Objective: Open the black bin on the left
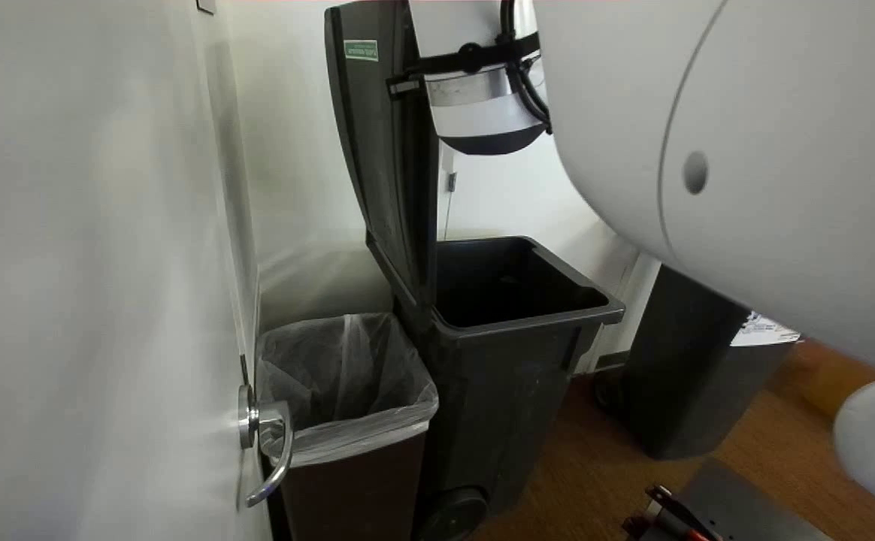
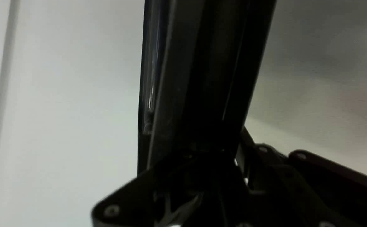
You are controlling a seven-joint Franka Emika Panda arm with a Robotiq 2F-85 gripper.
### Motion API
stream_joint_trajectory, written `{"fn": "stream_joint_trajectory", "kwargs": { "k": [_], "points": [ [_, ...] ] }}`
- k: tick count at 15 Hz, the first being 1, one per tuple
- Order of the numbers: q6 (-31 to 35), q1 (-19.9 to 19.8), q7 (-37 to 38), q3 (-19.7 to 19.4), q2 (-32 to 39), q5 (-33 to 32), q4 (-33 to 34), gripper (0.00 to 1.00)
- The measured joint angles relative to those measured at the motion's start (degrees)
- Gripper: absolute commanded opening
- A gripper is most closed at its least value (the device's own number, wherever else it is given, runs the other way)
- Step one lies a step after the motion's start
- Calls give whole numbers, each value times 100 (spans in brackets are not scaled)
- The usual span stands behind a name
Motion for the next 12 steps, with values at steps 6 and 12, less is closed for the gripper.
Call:
{"fn": "stream_joint_trajectory", "kwargs": {
  "k": [6, 12],
  "points": [
    [0, 12, -8, 48, -341, 245, 17, 3],
    [1, 5, -8, 56, -481, 283, 17, 3]
  ]
}}
